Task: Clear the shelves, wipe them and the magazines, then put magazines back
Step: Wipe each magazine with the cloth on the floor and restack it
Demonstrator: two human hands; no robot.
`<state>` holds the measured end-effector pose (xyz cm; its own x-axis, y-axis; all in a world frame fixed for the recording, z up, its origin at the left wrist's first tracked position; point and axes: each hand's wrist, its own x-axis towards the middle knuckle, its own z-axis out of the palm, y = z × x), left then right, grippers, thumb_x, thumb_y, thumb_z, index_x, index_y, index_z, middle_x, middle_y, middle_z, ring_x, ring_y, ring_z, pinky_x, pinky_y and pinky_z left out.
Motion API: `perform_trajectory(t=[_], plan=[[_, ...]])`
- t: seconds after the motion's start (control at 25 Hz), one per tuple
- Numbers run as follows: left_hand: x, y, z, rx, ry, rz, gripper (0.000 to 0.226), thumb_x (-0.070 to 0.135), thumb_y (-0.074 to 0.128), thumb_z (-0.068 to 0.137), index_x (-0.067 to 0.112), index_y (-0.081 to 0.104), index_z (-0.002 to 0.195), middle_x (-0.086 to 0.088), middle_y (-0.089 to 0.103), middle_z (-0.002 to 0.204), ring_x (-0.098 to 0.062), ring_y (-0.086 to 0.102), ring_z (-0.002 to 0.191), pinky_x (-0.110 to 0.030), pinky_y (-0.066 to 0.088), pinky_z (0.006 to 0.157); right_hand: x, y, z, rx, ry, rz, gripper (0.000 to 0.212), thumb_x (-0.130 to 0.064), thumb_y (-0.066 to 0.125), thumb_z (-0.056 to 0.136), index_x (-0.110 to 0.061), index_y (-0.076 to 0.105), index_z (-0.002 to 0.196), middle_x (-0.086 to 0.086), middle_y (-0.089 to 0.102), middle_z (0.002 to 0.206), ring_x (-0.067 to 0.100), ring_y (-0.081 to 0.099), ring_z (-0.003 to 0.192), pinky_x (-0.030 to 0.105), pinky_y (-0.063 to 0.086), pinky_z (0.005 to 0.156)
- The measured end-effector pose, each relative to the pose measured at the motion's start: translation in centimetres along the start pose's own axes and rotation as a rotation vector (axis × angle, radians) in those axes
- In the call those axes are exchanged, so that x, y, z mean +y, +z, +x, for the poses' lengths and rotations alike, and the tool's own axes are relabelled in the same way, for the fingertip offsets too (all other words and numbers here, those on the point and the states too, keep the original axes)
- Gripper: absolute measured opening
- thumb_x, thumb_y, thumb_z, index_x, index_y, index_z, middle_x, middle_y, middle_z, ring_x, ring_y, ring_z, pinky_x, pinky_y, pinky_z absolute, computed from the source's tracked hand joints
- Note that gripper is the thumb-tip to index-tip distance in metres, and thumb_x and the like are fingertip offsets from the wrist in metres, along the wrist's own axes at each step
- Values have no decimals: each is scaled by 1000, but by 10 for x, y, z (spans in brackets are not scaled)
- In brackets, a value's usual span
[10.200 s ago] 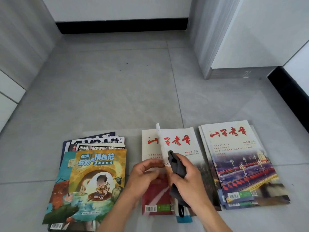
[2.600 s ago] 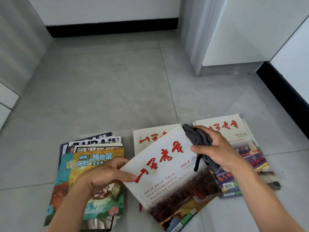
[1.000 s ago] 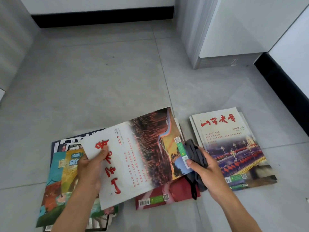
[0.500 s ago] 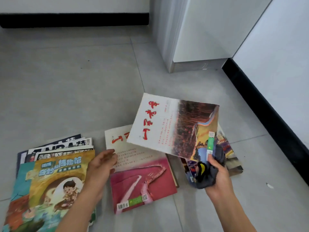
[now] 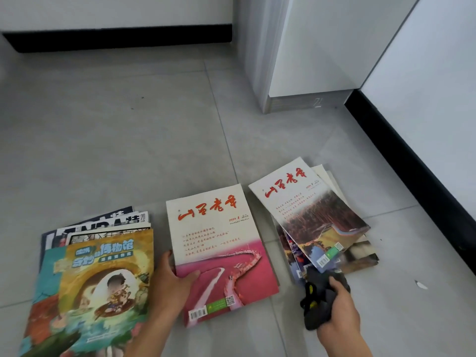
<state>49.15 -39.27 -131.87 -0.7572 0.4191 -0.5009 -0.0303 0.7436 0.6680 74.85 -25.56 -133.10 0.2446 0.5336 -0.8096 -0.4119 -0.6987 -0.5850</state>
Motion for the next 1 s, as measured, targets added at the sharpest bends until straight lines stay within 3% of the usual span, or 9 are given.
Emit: perform_trajectory(t=[0.08,0.16,0.28,0.36,0.44,0.52,0.68,0.88,1.0], plan=[[0,2,-3,13,20,-28,42,20,77,83,34,52,114,10,66,97,-16,66,88,-40,58,80,3,-6,-36,25,-53,-175,67,-33,77,64,7,57,115,24,62,102,31,56,75,29,45,54],[1,6,-1,-23,33,-35,33,15,70,89,30,60,117,14,67,94,-10,66,84,-37,60,77,2,7,-59,-117,-62,-182,36,-7,70,82,7,58,114,20,64,97,31,58,76,31,44,59],[-2,12,4,-47,44,-12,30,13,70,88,30,64,113,14,69,91,-7,66,82,-32,60,75,1,60,-80,-604,-66,-488,25,0,67,87,-9,67,111,15,74,103,33,71,92,40,56,77],[-4,12,7,-51,39,-31,29,11,72,87,29,65,109,14,68,88,-7,67,82,-28,59,73,8,91,-69,-654,-410,-872,36,-8,71,88,-18,61,122,6,68,124,23,67,108,38,56,88],[-5,10,9,-54,37,-53,26,11,75,84,28,64,102,12,70,88,-7,68,80,-28,59,72,27,108,-56,-570,-1030,-1314,52,-23,65,92,-24,45,140,1,51,144,21,52,129,41,47,105],[-7,9,11,-46,29,-60,25,11,78,81,29,63,91,10,73,85,-4,68,75,-28,58,69,57,113,-59,-681,-1218,-1562,50,-39,47,98,-24,40,146,2,44,152,24,42,140,43,37,115],[-14,11,15,-59,2,-79,23,16,79,80,28,61,86,10,72,81,-7,69,74,-34,59,69,90,110,-53,-740,-1353,-1852,55,-41,39,86,-14,53,132,11,54,141,34,47,136,50,34,115],[-17,10,19,-99,-14,-80,24,18,77,83,29,57,89,8,69,87,-9,67,79,-34,60,70,53,137,-32,-524,-1149,-1724,59,-45,48,91,-16,42,142,7,42,152,31,33,145,51,27,120],[-18,9,23,-115,-11,-109,24,16,80,79,27,60,88,5,70,81,-12,68,75,-37,59,70,73,132,-52,-671,-1167,-1719,66,-35,63,86,-20,40,145,2,39,154,26,30,145,50,32,118]])
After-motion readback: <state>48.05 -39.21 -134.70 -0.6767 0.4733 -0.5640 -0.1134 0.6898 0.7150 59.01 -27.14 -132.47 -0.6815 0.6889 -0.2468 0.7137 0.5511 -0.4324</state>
